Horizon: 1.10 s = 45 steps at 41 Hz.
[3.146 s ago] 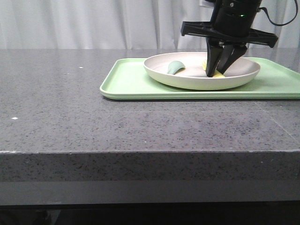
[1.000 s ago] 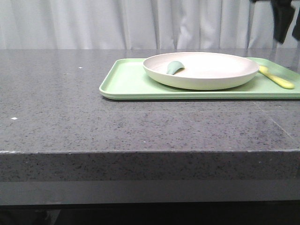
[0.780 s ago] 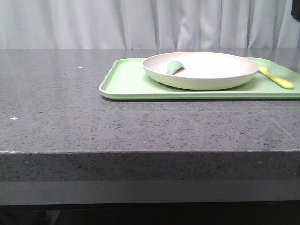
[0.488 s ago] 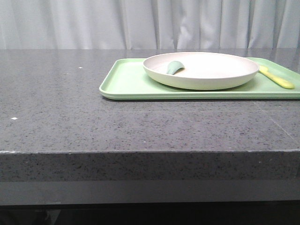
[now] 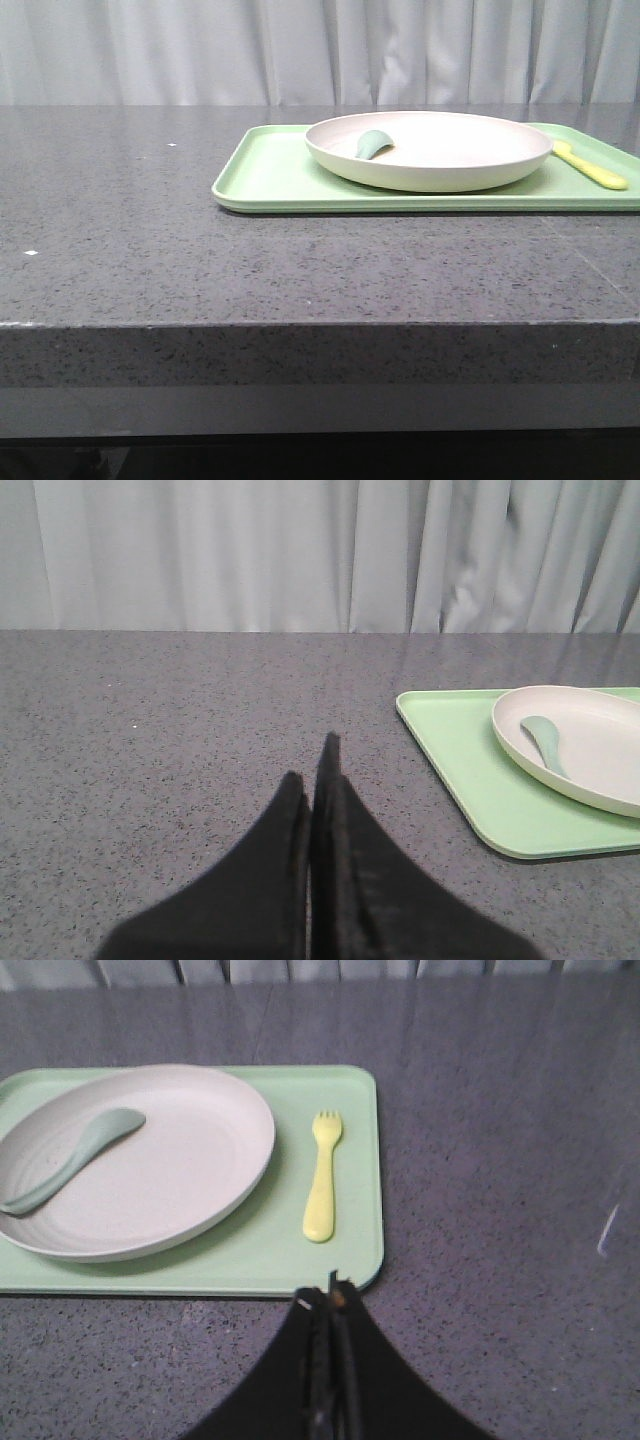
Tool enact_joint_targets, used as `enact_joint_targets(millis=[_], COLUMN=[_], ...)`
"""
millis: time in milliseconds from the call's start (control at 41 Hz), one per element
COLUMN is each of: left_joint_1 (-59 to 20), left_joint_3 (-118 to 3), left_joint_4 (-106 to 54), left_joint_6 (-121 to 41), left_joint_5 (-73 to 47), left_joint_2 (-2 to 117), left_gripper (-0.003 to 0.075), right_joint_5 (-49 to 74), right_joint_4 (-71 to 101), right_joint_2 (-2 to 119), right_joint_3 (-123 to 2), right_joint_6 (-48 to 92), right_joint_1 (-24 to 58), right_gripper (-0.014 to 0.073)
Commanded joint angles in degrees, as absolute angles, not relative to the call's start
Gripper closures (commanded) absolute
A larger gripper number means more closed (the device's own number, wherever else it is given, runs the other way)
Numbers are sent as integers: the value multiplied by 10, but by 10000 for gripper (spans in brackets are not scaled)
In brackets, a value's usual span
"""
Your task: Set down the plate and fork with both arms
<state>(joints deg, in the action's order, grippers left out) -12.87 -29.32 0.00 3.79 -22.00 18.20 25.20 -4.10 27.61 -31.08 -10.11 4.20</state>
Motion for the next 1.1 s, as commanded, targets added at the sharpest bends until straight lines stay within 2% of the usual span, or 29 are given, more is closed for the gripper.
enact_joint_targets(millis=[0,195,366,1073], left_joint_1=[-128,-128,-128,-128], left_joint_3=[-307,-307,-307,-307], left_joint_4=[0,0,0,0], left_joint_6=[38,38,38,38], left_joint_5=[-175,-174,-174,-174], left_joint_2=[186,186,186,186], left_gripper=[738,738,738,738], right_joint_5=[162,180,144,145], right_joint_4=[-70,-73,-74,-74], right_joint_2=[183,90,88,88], right_joint_3=[-259,-217,-217,-217], right_joint_6=[-95,-95,-95,-95], right_joint_1=[43,42,42,42], right_gripper=[658,658,658,661])
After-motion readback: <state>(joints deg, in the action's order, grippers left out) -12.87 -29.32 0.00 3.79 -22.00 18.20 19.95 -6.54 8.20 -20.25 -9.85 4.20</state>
